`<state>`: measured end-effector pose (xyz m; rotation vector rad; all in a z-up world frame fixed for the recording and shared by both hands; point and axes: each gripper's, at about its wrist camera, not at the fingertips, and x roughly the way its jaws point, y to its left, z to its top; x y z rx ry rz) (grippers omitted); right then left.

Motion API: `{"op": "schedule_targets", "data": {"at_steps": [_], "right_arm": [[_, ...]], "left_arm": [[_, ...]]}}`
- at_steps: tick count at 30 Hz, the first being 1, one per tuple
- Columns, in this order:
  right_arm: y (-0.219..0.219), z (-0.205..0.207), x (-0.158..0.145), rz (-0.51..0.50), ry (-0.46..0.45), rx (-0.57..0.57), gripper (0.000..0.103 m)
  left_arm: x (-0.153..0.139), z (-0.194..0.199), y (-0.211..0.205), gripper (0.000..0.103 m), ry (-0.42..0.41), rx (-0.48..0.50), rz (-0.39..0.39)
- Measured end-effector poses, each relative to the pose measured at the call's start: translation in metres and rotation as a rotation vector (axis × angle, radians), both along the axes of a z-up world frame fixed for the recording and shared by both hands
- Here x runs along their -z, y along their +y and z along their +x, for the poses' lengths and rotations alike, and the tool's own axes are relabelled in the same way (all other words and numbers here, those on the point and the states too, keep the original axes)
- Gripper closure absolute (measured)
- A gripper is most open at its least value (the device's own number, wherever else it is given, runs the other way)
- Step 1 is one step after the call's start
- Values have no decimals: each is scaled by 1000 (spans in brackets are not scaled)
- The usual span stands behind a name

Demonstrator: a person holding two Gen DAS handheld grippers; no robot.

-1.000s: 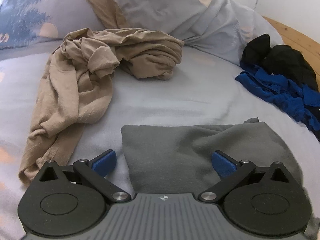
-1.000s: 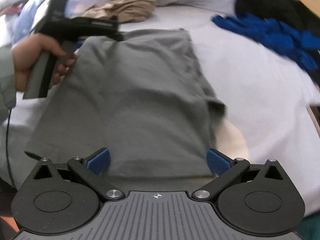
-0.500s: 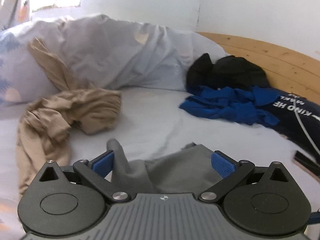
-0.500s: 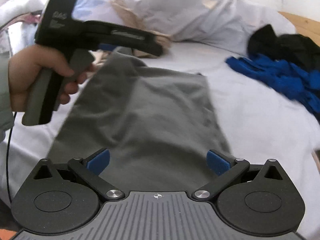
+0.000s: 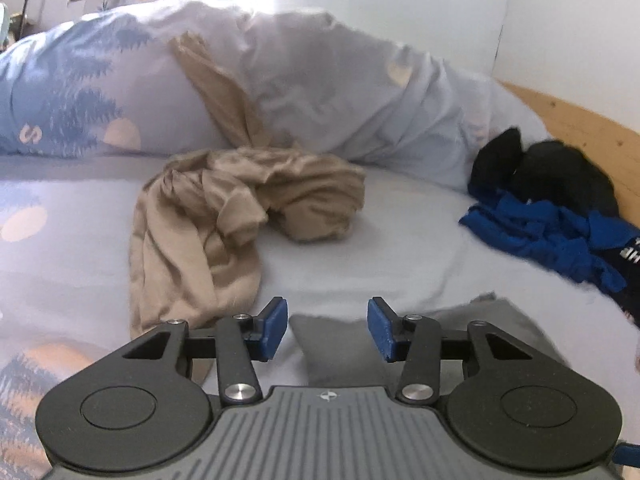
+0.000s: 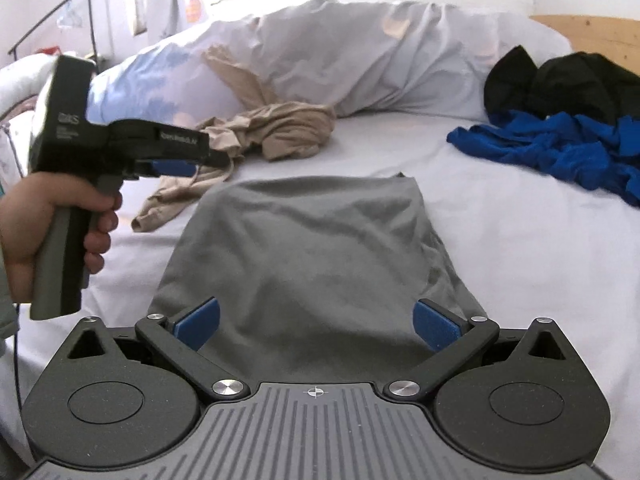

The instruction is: Fold clothes

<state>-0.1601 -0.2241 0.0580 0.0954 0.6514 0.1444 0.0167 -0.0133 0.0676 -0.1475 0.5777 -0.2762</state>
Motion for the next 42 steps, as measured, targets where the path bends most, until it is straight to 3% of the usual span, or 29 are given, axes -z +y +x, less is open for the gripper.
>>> {"op": "schedule_targets", "data": {"at_steps": [3,5,10,13,18,20,25,27,29,32,36,40,42], "right_arm": [[-3,7,-4,-28,-28,84,0],[-14,17,-8,7,-31,142,0],[-46,54,-16,141,-35,159,0],[-66,76,-14,210,-89,159,0],[-98,86,9,496,-93,196,0],[-100,90,14,560,-85,177,0],[-104,114,14,566,-54,-15,0],[-114,128,17,556,-28,-50,0],[-128,142,24,527,0,4,0],[-151,166,36,576,57,18,0],[-151,201,51,642,174,-116,0],[-138,218,60,607,194,-253,0],[-141,221,61,625,166,-278,0]], "left_arm": [[-1,2,-4,40,-6,20,-37],[2,7,-2,23,18,15,-50],[18,22,21,6,124,57,-166],[27,31,35,5,187,83,-236],[47,48,49,4,272,155,-381],[57,56,51,3,299,194,-449],[78,74,55,0,354,284,-602],[80,79,52,0,345,294,-611],[81,83,48,0,334,302,-615],[80,84,42,0,322,314,-605],[79,82,40,0,303,335,-587],[79,83,42,2,297,338,-588],[81,83,43,11,297,328,-586]]}}
